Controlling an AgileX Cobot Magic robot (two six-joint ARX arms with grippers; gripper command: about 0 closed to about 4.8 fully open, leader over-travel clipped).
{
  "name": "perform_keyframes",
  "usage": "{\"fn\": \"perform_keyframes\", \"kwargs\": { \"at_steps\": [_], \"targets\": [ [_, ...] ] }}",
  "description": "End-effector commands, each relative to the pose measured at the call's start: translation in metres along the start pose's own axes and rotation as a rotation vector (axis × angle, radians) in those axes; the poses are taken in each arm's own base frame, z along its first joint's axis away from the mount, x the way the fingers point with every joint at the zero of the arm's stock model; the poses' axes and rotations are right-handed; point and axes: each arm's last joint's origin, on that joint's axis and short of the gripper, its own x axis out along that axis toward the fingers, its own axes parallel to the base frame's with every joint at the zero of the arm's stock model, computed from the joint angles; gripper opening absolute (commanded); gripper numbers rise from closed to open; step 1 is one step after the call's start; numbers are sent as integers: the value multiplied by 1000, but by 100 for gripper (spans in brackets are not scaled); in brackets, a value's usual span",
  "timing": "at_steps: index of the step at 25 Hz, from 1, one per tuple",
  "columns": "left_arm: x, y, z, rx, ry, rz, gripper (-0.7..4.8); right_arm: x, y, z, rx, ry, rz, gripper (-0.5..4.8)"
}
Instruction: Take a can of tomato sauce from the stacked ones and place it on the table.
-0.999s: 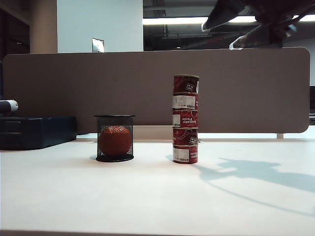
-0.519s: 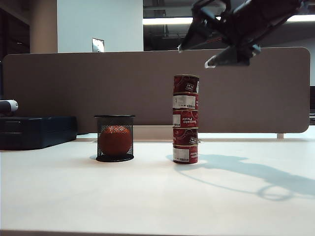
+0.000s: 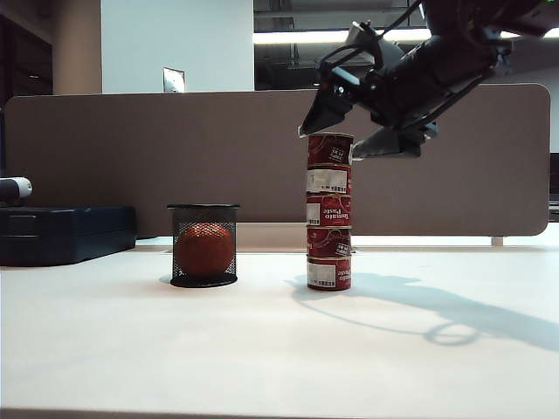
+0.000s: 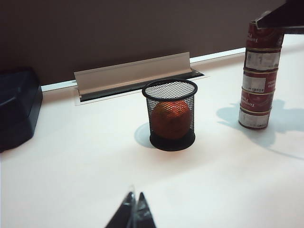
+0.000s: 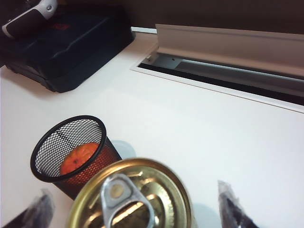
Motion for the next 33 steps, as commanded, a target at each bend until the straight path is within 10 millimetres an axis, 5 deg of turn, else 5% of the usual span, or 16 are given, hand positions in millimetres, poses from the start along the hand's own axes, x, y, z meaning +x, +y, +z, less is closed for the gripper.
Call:
{"fn": "perform_keyframes", "kwargs": {
  "at_steps": [1, 21, 28, 33],
  "targets": [
    [0, 0, 1, 2, -5, -2, -6, 3, 0, 3, -9, -33, -2, 479],
    [0, 0, 1, 2, -4, -2, -5, 10, -2, 1, -10, -36, -4, 479],
    [0, 0, 1, 2, -5, -2, -5, 11, 2, 0, -14, -36, 14, 255],
    [0, 0, 1, 2, -5, -2, -6, 11, 2, 0, -15, -36, 15, 241]
  ]
}}
